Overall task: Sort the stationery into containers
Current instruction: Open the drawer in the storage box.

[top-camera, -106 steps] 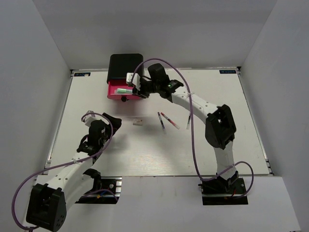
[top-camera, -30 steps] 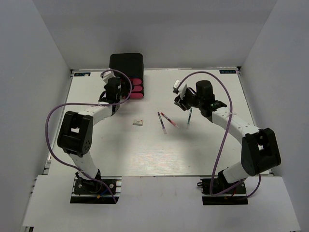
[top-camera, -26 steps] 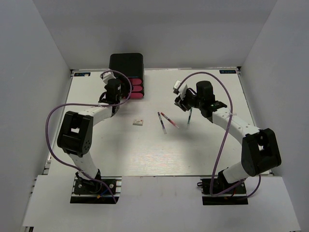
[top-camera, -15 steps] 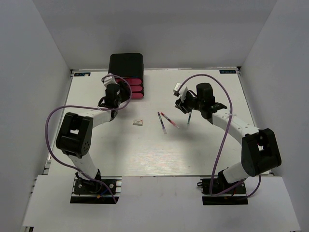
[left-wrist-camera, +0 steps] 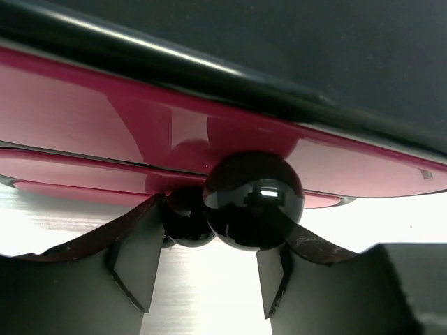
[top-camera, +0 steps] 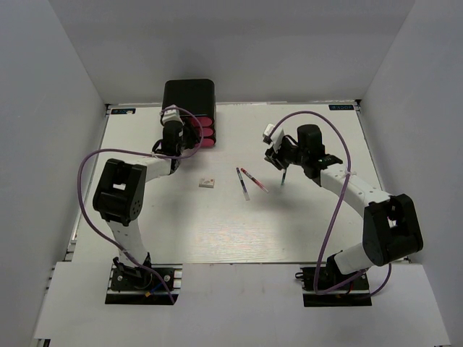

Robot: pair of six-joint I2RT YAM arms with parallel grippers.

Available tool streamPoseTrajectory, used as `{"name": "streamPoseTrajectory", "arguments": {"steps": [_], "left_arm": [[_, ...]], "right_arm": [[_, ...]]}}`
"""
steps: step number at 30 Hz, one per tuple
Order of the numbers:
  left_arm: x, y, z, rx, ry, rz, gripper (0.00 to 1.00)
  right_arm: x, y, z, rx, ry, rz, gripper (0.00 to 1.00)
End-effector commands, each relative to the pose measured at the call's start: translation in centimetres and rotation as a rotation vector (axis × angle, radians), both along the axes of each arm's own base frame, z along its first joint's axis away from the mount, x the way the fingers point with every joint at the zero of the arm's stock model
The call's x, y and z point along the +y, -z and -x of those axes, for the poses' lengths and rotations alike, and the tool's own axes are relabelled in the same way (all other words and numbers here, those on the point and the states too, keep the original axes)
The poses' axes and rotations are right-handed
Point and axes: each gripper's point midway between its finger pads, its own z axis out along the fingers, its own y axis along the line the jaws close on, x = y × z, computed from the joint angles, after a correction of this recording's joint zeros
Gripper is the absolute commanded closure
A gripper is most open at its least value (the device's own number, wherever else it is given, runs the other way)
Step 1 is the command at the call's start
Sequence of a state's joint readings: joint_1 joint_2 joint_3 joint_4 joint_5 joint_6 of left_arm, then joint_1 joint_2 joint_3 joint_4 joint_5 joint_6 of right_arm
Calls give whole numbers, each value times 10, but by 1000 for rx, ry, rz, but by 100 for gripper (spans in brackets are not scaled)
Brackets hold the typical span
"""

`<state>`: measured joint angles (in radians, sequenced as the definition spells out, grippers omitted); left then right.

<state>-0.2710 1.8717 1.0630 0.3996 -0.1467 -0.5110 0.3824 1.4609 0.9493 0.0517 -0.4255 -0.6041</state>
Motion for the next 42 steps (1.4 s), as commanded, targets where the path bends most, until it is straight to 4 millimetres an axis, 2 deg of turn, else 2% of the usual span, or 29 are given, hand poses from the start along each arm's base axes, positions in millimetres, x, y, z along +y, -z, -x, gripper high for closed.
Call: {"name": "streamPoseTrajectory", "arguments": {"steps": [1,4,7,8,9,11,12,15,16,17,18,19,20,25,27,28,29,30,31,32,34,35,37,38,39,41,42], "left_arm": [[6,-24,-17,-83,-13,0,39],[7,-25,-20,-99,-23,1,47],[9,-27,-21,-111,-31,-8,60],[11,-27,-21,-112,-40,-11,69],[16,-27,-23,-112,-49,-11,74],[17,-16,-17,-88,-49,-18,81],[15,-20,-15,-100,-37,-11,82],[16,-17,-5,-98,-26,-7,87],[15,-7,1,-81,-14,-8,87],[13,-16,4,-101,-5,14,88],[14,-15,9,-97,-4,13,88],[14,-8,18,-80,1,20,88],[9,-9,23,-87,19,25,90],[11,0,60,-52,34,40,90],[10,6,71,-35,55,44,90],[10,1,71,-45,55,46,90],[11,5,76,-29,55,42,88],[9,-1,76,-41,65,49,86],[9,-1,76,-41,66,49,72],[7,-3,78,-40,78,53,59],[5,-4,77,-37,90,57,34],[5,-1,79,-23,90,54,29],[4,-10,77,-43,90,58,23],[4,-10,77,-43,90,58,23],[5,-15,78,-49,90,60,21],[6,-20,82,-55,91,61,21],[7,-17,87,-42,90,58,21]], "right_arm": [[0,-14,0,-29,-4,-31,56],[1,-13,-1,-25,-5,-34,56],[2,-13,0,-20,-7,-34,56],[2,-13,-1,-25,-8,-32,56],[2,-12,-1,-19,-11,-31,56],[2,-11,1,-15,-16,-32,56],[3,-12,1,-16,-18,-32,56],[4,-10,5,-9,-27,-35,56],[4,-9,5,-6,-26,-36,56],[3,-8,5,-5,-28,-36,56],[4,-9,6,-5,-30,-38,56],[3,-9,6,-6,-31,-38,56],[3,-7,7,-2,-31,-35,56],[5,-6,11,1,-51,-40,56],[7,-3,14,5,-74,-35,52],[8,-2,16,5,-85,-29,50],[9,-1,19,18,-103,-30,48],[11,1,21,24,-116,-30,46],[15,0,25,31,-147,-42,44],[16,0,27,24,-171,-34,34],[20,6,38,53,-237,-30,23],[23,8,48,81,-290,-33,10],[30,7,56,73,-379,-44,10],[33,9,66,92,-430,-53,10],[39,5,69,80,-479,-69,10],[45,11,77,100,-550,-89,10],[50,15,75,113,-564,-92,10]]}}
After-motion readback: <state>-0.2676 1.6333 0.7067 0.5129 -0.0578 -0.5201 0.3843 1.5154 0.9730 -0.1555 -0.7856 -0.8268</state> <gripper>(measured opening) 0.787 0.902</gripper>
